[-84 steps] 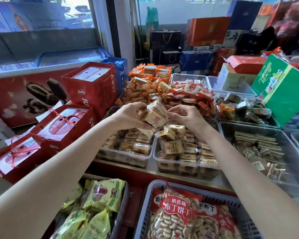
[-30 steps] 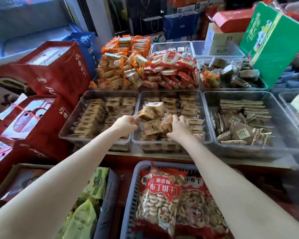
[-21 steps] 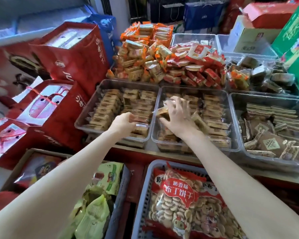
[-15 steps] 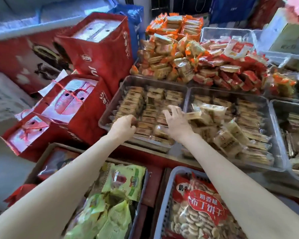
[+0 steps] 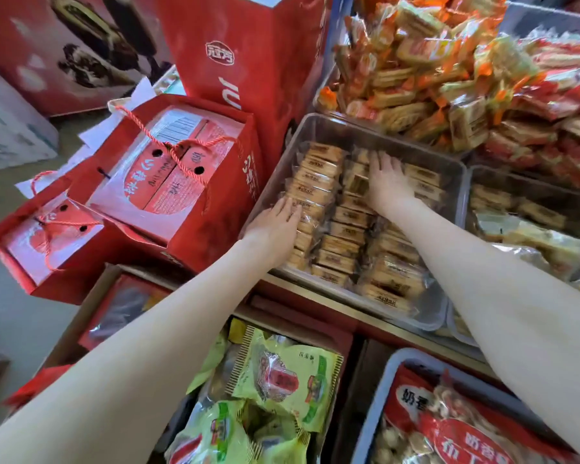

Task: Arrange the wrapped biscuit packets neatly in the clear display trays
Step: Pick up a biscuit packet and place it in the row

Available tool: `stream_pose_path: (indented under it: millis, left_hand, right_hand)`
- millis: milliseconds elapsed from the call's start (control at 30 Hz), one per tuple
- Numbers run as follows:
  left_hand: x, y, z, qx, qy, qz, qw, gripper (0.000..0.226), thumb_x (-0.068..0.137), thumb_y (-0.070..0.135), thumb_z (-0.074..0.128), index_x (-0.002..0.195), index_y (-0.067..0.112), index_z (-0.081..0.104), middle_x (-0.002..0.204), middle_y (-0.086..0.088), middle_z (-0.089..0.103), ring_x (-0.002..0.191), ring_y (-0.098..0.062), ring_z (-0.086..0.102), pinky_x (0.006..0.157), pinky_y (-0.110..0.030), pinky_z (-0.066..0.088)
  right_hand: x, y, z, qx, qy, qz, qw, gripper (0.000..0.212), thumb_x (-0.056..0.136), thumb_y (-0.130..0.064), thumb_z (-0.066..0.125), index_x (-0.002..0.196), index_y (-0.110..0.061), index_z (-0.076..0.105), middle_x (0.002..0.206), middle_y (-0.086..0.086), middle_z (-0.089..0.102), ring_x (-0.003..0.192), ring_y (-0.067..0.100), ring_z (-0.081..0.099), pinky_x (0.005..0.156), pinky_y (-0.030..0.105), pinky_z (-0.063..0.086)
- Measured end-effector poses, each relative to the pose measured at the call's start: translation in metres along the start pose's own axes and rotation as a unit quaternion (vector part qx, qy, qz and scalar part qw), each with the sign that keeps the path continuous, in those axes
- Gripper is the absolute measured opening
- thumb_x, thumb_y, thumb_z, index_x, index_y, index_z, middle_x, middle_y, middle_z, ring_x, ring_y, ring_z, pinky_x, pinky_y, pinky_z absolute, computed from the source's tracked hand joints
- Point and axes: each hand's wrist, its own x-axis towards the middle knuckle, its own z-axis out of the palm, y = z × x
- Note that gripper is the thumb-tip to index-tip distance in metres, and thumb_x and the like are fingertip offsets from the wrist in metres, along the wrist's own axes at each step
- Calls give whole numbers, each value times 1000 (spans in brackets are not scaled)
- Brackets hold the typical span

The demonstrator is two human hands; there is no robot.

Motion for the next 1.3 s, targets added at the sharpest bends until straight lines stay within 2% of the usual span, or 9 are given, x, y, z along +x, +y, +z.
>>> stream_pose_path:
  millis: [233,367,467,600,767,933,1033,1133,1300]
  left_hand:
    - [2,5,-6,27,-29,-10,999,60,99,8,27,148,4,-7,157,-16,-8,146,-25,-2,118,-36,15]
    - [0,7,-20,47,-44,0,998,60,98,10,31,149,5,0,158,-15,0,146,-25,6,118,-35,14]
    - [-10,15,-41,-57,59,2,997,55,94,13,44,146,7,26,151,-12,29,138,-26,31,112,-35,24]
    - [-33,47,-81,-370,223,12,902,42,95,6,42,137,8,45,144,-8,43,132,-20,40,107,-23,26]
    - [-67,78,-108,-500,217,74,835,20,92,10,55,106,9,69,102,-2,69,88,-12,67,84,-22,53]
    - [-100,92,-128,-460,235,83,852,4,81,12,71,85,11,71,74,6,67,64,-2,62,64,-12,46]
    - [-115,101,-135,-452,252,96,850,8,80,12,72,85,7,71,77,-1,69,63,-6,61,65,-12,49]
    - [-126,111,-139,-410,245,109,872,8,80,13,72,86,8,71,85,-5,69,68,-6,60,70,-16,49]
    - [-144,133,-155,-457,135,154,865,65,77,10,74,133,18,44,130,2,50,103,-13,59,89,-28,50]
  right_hand:
    - [6,-5,-9,-53,37,31,997,66,78,-8,69,137,-7,41,141,16,31,132,36,25,113,51,18]
    - [-21,5,-37,71,151,4,986,68,76,-12,71,136,-9,39,139,16,37,131,33,31,112,42,18]
    - [-61,15,-65,278,163,-50,945,67,75,-17,77,132,-8,44,127,11,49,119,23,46,100,27,33]
    - [-125,28,-88,480,9,-42,876,65,71,-21,82,125,-18,45,120,1,56,110,13,52,91,21,42]
    - [-168,45,-101,556,-24,-6,831,60,70,-27,81,120,-24,47,117,-4,58,111,12,55,87,23,46]
    - [-204,67,-131,536,-20,-32,843,55,74,-22,79,122,-24,53,116,-2,62,107,11,58,81,17,44]
    - [-225,80,-148,528,-2,-33,849,50,76,-24,77,121,-24,57,111,-3,64,100,3,58,72,13,41]
    - [-240,87,-159,480,35,-47,875,50,72,-24,81,116,-25,57,109,0,63,98,10,59,83,24,47]
    - [-262,93,-174,297,138,-125,936,65,65,-18,86,122,-16,54,102,-3,57,97,13,53,84,21,41]
